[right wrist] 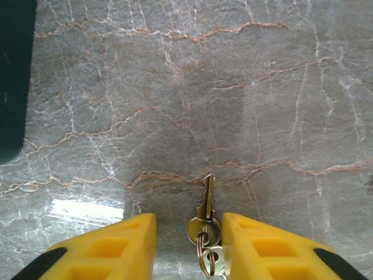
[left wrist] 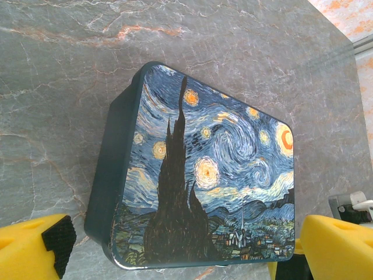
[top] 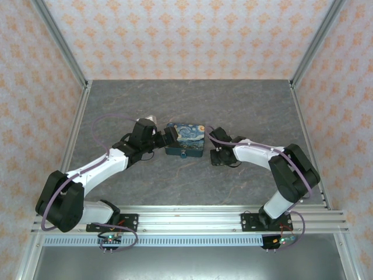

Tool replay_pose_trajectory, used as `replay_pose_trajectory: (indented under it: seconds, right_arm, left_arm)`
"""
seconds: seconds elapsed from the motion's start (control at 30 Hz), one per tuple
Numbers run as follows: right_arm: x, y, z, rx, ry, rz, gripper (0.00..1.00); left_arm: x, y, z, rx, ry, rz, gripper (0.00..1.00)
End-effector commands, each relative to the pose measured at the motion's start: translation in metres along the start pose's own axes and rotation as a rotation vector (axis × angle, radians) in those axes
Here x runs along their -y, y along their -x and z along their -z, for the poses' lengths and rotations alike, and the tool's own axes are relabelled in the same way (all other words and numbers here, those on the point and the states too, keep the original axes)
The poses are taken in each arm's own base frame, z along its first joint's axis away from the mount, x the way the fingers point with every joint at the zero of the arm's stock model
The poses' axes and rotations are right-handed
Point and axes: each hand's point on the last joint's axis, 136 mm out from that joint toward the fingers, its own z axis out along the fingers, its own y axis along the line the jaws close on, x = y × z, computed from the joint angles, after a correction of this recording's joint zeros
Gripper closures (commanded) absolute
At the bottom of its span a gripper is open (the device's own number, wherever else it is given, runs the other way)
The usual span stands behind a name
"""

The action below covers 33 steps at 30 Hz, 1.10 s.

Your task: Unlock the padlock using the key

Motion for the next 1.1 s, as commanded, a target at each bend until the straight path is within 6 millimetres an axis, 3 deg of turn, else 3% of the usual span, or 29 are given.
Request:
replay_pose_trajectory:
  seconds: [0.0,0.2,0.33,0.53,0.83,1.07]
  right_arm:
    - [0.010,-0.028,-0.009,-0.088,-0.046,0.005,0.72]
    - [0.009,-0.027,-0.012,-0.087,-0.039,-0.001,1.00]
    - [0.001,-0.016,-0.003,-0.044,0.002,-0.012,1.00]
    - [-0.018,0.005,0.033,0.072,0.153,-0.033,1.00]
    - [-0.035,0.026,0.078,0.217,0.409,-0.105,1.00]
    - [-0.056,0.035,0.102,0.290,0.627,-0.103,1.00]
  left_arm:
    - [0.015,0.007,0.002,0.010,-0.036,0.006,0.00]
    - [0.017,0.007,0.002,0.011,-0.041,0.005,0.00]
    - [0.016,0.008,0.001,0.011,-0.034,-0.002,0.00]
    - [0.024,0.013,0.006,0.010,-0.040,-0.062,0.00]
    - [0.048,0.009,0.006,-0.042,-0.142,-0.061,0.00]
    - [0.084,-0.007,0.001,-0.118,-0.276,-0.043,0.04]
